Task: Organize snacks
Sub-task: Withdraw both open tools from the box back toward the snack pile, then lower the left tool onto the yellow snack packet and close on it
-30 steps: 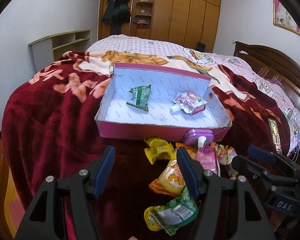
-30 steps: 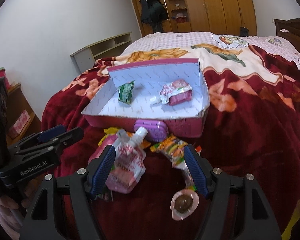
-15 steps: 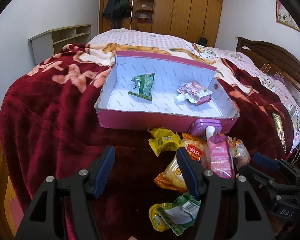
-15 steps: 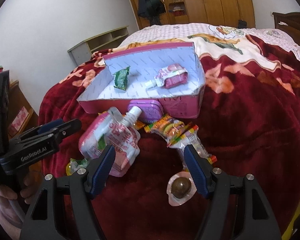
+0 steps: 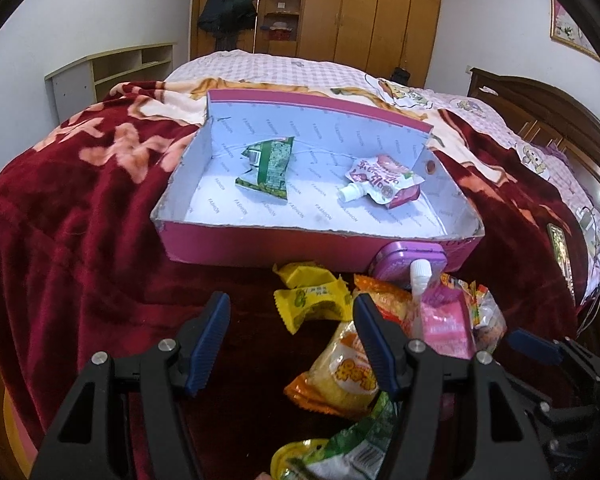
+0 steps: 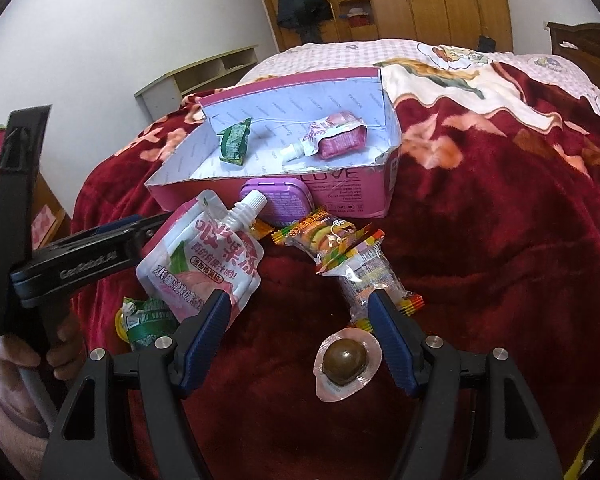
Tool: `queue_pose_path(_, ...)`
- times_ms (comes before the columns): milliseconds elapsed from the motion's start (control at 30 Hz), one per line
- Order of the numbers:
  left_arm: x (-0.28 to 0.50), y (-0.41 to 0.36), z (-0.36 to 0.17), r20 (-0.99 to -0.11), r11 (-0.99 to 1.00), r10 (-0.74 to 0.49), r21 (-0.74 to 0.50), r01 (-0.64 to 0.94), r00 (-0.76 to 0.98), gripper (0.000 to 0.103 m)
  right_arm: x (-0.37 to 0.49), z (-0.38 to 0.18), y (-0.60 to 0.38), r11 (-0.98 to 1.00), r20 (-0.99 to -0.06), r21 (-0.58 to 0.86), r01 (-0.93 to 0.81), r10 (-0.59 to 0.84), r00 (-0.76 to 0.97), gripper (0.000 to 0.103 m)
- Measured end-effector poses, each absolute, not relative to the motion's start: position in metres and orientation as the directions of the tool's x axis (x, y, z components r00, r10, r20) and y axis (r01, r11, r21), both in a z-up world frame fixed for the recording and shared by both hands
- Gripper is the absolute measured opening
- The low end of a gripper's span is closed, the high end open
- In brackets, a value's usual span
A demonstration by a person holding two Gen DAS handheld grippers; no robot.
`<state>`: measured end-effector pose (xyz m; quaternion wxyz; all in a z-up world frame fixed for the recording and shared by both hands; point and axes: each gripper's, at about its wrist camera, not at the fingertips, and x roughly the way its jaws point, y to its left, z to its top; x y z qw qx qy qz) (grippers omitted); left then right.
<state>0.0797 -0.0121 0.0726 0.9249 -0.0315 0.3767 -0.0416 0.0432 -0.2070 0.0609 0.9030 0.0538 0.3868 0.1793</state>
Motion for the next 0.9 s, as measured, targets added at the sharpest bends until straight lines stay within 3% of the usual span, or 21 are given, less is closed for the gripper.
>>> queue_pose_path(367, 0.096, -0.007, 0.062, -0.702, 0.987, -0.122, -0.161, 0.011, 0.702, 0.067, 0.045, 0.054, -0.21, 0.928, -0.685, 0.241, -0.285, 0.371, 0.627, 0.073)
queue_pose_path(633, 0.1, -0.004, 0.055, -0.705, 0.976, -0.165, -0.218, 0.011, 0.689, 0.054, 0.047, 0.051, -0.215, 0.928, -0.684, 0.25, -0.277, 0.372, 0.627, 0.073)
queue_pose_path(900, 0.111, -0.003, 0.05, -0.709, 0.965, -0.205, -0.263, 0.017, 0.674, 0.054, 0.046, 0.052, -0.214, 0.925, -0.681, 0.25, -0.285, 0.378, 0.627, 0.073)
